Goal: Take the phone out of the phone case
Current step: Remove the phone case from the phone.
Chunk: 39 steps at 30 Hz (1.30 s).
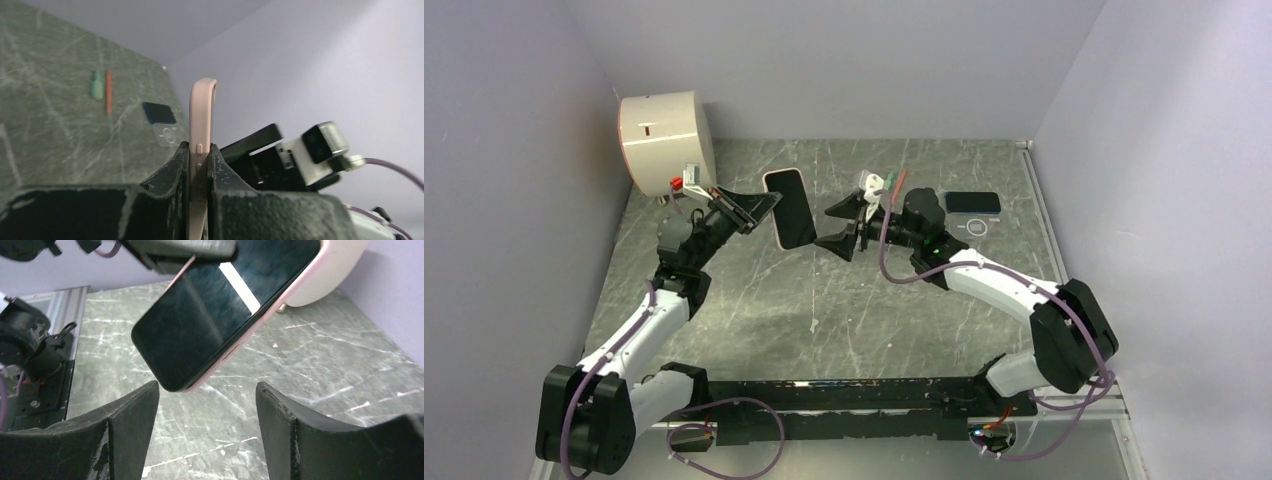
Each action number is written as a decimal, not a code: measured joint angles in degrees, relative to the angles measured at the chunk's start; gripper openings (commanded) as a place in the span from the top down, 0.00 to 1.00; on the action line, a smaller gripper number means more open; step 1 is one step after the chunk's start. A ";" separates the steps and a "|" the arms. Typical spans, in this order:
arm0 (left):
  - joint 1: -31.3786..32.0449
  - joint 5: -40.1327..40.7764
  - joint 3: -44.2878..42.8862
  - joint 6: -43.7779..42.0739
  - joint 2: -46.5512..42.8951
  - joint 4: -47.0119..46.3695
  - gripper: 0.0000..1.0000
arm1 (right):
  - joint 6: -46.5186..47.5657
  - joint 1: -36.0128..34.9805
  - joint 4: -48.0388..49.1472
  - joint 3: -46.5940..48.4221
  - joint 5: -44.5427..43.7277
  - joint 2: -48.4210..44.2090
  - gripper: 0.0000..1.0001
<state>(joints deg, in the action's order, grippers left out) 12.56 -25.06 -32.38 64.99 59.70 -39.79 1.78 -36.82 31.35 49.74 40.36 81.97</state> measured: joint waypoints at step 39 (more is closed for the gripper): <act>-3.32 1.90 5.05 5.70 1.64 -6.84 0.98 | -40.39 -0.02 10.73 4.35 2.47 8.59 0.42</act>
<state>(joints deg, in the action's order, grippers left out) 9.23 -23.16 -27.33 70.70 61.34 -46.63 -38.61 -36.84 42.09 54.08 42.83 90.56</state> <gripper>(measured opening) 0.118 0.606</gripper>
